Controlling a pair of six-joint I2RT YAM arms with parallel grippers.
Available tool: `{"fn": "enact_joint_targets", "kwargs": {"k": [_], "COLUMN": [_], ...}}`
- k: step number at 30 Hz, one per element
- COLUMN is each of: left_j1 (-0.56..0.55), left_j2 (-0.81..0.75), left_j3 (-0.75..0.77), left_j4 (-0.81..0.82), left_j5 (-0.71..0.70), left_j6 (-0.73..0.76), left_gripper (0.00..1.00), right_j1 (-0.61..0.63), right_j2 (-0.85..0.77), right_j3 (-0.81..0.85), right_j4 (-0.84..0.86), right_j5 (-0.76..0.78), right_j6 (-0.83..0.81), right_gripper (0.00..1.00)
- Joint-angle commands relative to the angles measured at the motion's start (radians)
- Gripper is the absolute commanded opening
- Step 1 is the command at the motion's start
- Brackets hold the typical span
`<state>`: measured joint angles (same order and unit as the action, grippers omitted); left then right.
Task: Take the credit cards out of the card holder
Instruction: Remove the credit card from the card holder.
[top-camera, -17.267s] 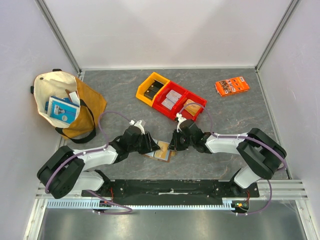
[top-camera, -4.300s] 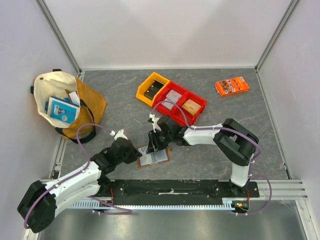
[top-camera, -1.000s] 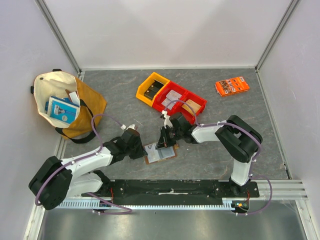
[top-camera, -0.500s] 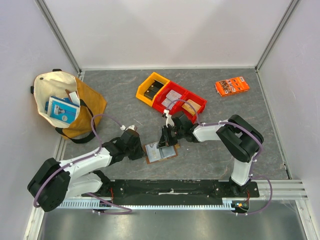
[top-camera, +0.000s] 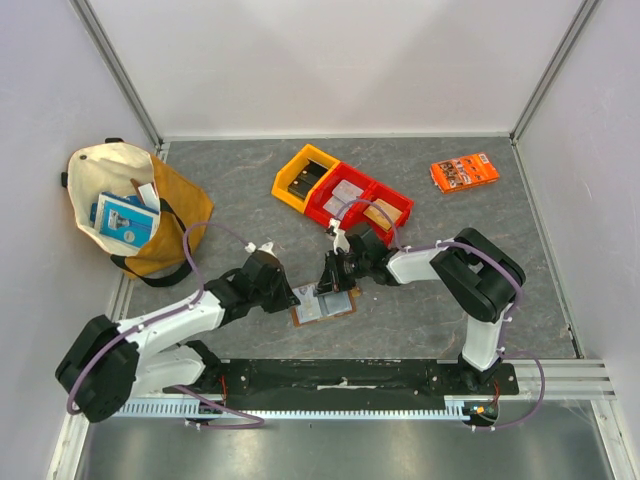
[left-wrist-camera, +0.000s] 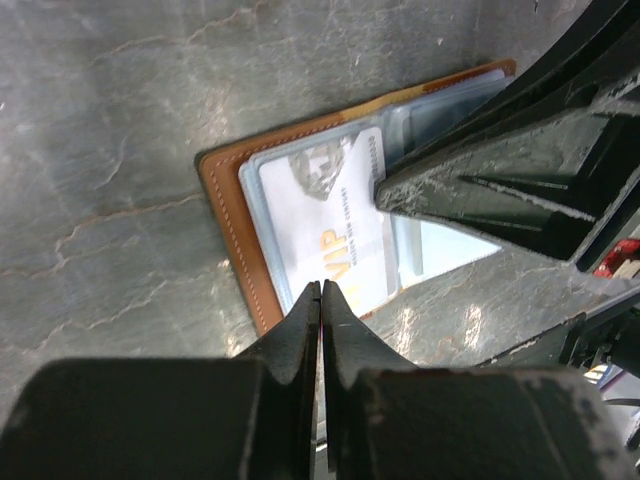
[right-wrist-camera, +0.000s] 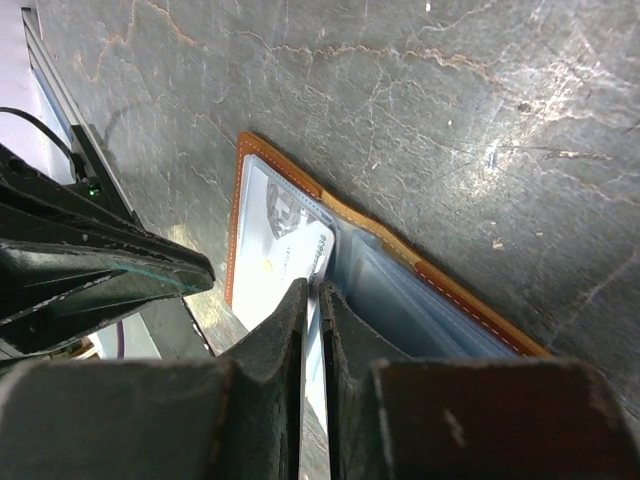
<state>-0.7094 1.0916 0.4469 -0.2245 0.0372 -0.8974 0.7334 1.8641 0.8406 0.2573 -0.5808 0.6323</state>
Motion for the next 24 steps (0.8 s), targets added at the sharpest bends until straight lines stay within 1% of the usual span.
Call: {"fn": "enact_joint_targets", "kwargs": {"k": [1, 2, 7, 13, 16, 22, 24], "left_j1": [-0.005, -0.005, -0.005, -0.007, -0.005, -0.004, -0.005], "left_j2": [0.079, 0.091, 0.137, 0.168, 0.18, 0.174, 0.171], "left_j3": [0.058, 0.056, 0.05, 0.033, 0.033, 0.007, 0.0], "left_j4": [0.077, 0.083, 0.086, 0.085, 0.062, 0.056, 0.054], "left_j5": [0.02, 0.017, 0.003, -0.003, -0.011, -0.014, -0.019], "left_j6": [0.054, 0.055, 0.06, 0.058, 0.061, 0.055, 0.052], "left_gripper": [0.04, 0.02, 0.02, 0.02, 0.02, 0.02, 0.02], "right_j1": [-0.014, -0.017, -0.032, -0.037, -0.043, -0.061, -0.065], "right_j2": [0.027, 0.03, 0.041, 0.044, 0.046, 0.056, 0.056], "right_j3": [-0.028, -0.031, -0.058, -0.063, -0.069, -0.098, -0.101], "right_j4": [0.025, 0.036, 0.1, 0.119, 0.138, 0.217, 0.226], "right_j5": [-0.011, -0.02, -0.063, -0.083, -0.096, -0.143, -0.154], "right_j6": [0.003, 0.007, 0.033, 0.035, 0.04, 0.082, 0.084], "right_gripper": [0.16, 0.16, 0.15, 0.14, 0.11, 0.0, 0.0]}}
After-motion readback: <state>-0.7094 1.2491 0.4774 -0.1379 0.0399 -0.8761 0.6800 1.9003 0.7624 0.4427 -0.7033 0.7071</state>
